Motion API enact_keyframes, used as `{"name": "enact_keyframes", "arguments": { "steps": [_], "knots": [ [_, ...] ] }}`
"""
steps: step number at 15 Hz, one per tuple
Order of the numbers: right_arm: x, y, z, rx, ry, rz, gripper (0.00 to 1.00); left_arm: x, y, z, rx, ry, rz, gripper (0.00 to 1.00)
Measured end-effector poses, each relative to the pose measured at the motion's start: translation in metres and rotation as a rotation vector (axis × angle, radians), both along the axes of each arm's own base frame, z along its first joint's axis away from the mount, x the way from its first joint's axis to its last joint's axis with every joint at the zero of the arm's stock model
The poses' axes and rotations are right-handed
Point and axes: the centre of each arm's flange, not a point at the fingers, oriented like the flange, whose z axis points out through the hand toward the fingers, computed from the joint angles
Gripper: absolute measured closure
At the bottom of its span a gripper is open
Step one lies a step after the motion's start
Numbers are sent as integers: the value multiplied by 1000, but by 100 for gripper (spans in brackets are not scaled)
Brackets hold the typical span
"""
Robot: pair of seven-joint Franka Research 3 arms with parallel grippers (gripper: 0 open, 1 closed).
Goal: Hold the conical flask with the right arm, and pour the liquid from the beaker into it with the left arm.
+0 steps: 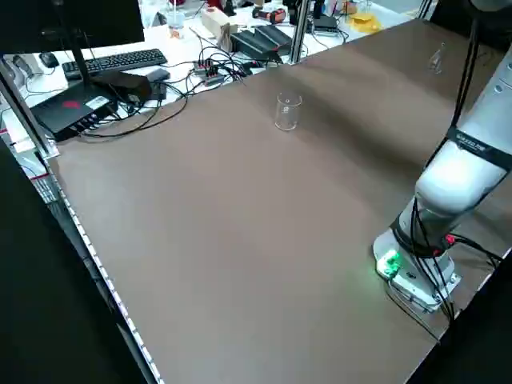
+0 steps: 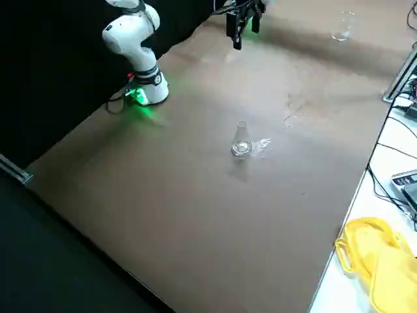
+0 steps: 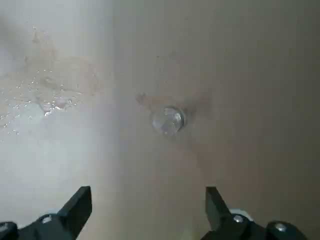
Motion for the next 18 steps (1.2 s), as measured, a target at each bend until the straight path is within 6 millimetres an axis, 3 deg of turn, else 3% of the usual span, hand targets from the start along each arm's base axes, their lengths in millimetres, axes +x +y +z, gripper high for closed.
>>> {"name": "enact_keyframes", "arguments": {
  "steps": [5,9,12,16,18],
  "knots": [
    [0,0,0,0,0,0,0,22,13,-16,-66,-44,21,0],
    [0,0,0,0,0,-1,0,42,18,-39,-163,-70,-229,0],
    [0,0,0,0,-3,-1,0,58,43,-71,-243,-61,-359,0],
    [2,4,-1,0,-13,6,0,88,53,-114,-284,-132,-434,0],
    [4,8,-2,0,-22,14,0,96,68,-129,-358,-172,-518,0]
  ]
}}
